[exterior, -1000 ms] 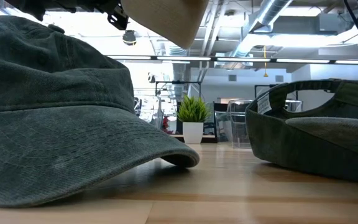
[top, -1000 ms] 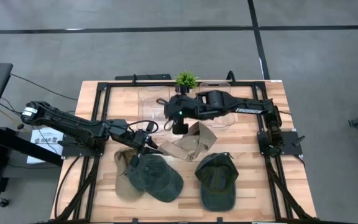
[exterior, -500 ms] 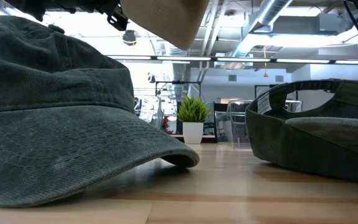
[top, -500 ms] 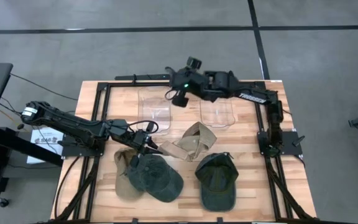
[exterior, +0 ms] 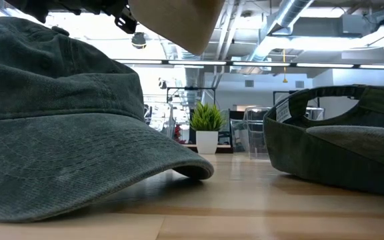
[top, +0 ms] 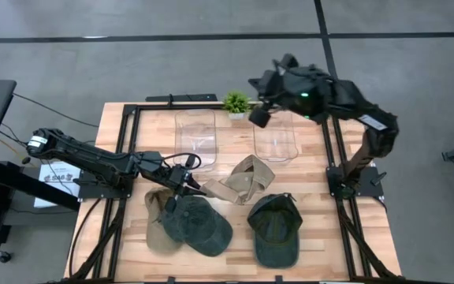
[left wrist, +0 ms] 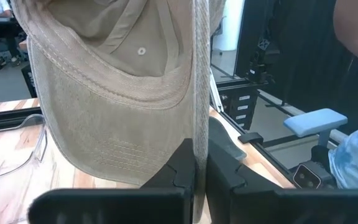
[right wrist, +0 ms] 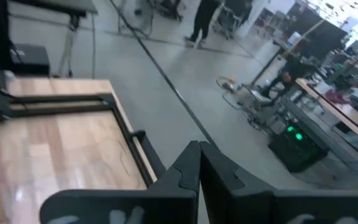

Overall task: Pick & Place hat
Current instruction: Put the top brown cap into the right transparent bin

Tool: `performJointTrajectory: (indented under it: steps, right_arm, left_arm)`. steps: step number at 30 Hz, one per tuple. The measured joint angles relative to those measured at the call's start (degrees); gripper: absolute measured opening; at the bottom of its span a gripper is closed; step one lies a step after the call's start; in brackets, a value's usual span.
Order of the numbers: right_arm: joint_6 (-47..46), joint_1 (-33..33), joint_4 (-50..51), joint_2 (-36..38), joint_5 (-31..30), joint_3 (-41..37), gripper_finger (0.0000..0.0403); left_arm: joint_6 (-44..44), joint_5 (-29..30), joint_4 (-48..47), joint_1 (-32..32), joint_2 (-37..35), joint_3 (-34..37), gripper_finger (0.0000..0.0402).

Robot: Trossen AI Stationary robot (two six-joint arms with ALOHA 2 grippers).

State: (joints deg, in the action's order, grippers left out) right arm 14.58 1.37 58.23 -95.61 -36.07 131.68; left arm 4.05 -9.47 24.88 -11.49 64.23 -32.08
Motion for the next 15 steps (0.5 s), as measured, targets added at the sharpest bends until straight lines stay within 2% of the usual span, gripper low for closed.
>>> performJointTrajectory:
  steps: [10,15]
  right_arm:
    - [-2.64,-10.31,5.42,5.21,-0.3,-0.04,0.0]
    - [-5.27,-17.74,11.4,5.46,-4.85,-0.07,0.0]
  left_arm:
    - [-0.02,0.0,0.02,0.01,0.0,0.0,0.0014]
    - [0.0,0.0,0.02,0.02,-0.01,0.0,0.0016]
